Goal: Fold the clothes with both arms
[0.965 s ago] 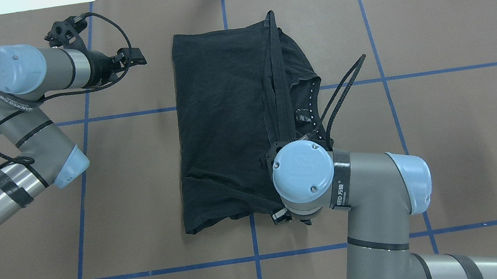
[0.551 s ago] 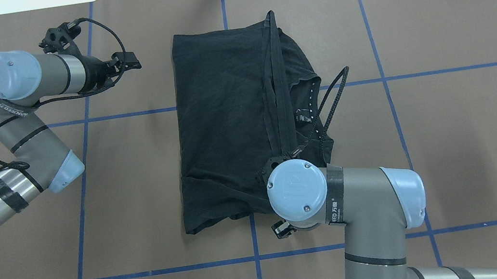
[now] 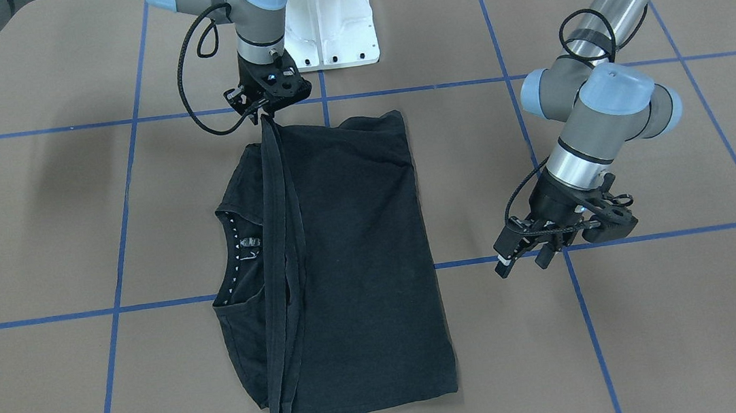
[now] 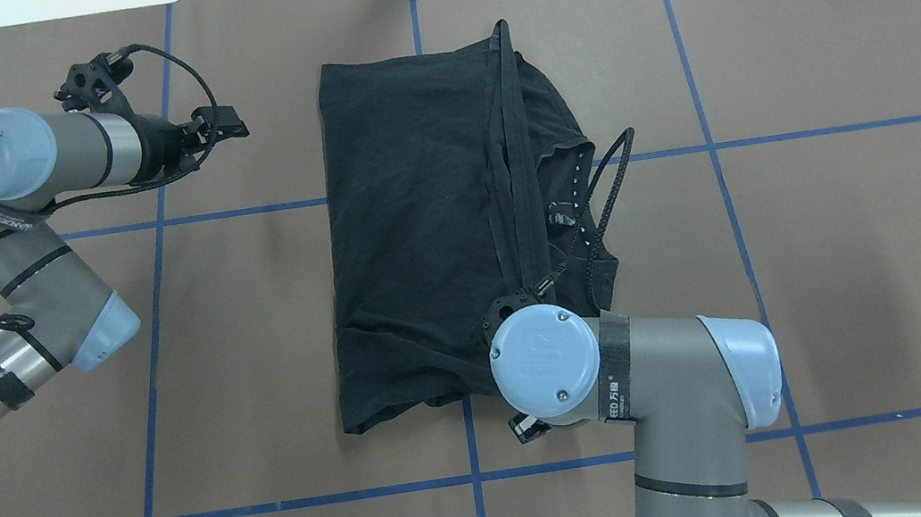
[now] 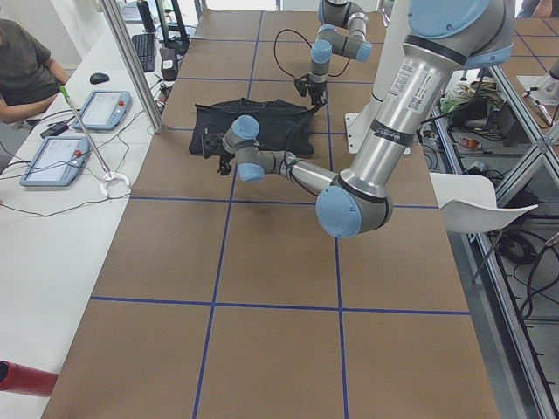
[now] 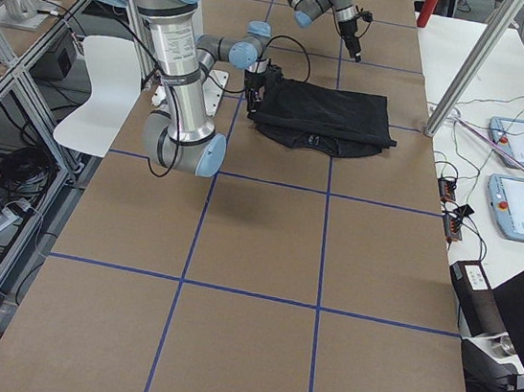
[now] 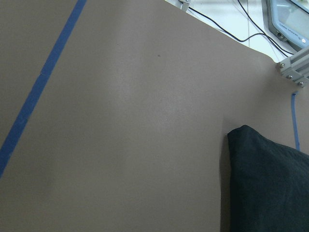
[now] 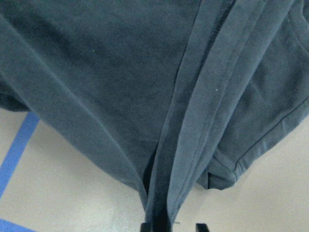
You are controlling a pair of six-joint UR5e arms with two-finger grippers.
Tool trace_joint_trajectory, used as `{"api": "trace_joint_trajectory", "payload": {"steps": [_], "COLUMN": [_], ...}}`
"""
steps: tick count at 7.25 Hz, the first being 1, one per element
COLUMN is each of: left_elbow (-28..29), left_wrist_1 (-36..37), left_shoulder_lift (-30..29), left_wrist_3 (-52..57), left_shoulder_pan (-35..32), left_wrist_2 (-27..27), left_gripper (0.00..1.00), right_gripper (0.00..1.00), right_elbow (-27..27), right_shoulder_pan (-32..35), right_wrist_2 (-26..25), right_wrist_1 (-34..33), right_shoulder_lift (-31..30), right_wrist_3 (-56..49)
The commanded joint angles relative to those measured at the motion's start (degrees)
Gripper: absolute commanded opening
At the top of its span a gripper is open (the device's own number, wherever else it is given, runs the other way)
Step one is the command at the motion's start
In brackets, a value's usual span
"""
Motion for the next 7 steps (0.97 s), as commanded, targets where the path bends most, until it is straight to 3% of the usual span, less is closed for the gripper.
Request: {"api": "trace_joint_trajectory", "payload": {"steps": [1,3,5,7], "left_elbow": [-0.05,0.03,0.03,0.03], "left_wrist_1": [-0.06,-0.06,-0.06,-0.06], "left_shoulder_lift": [0.06,0.06,0.06,0.06], "left_wrist_3": [-0.01,-0.01,-0.01,-0.28], "left_shoulder_pan": [0.00,0.00,0.09,0.09], "left_wrist_2": [-0.07,-0.07,-0.07,-0.07], "left_gripper": [1.00,1.00,1.00,1.00], "right_gripper": [0.43,0.55,0.49,0.00], "right_elbow": [-0.36,-1.15,-1.41,-1.68], "right_shoulder_pan": [-0.05,-0.23,-0.23,-0.23], "right_wrist_2": [-0.21,-0.30,-0.99,-1.09], "right_wrist_1": [0.03,0.29,0.29,0.29], "right_shoulder_lift": [0.48,0.66,1.01,1.27], "right_wrist_3": [-0.05,-0.23,-0.32,-0.32]}}
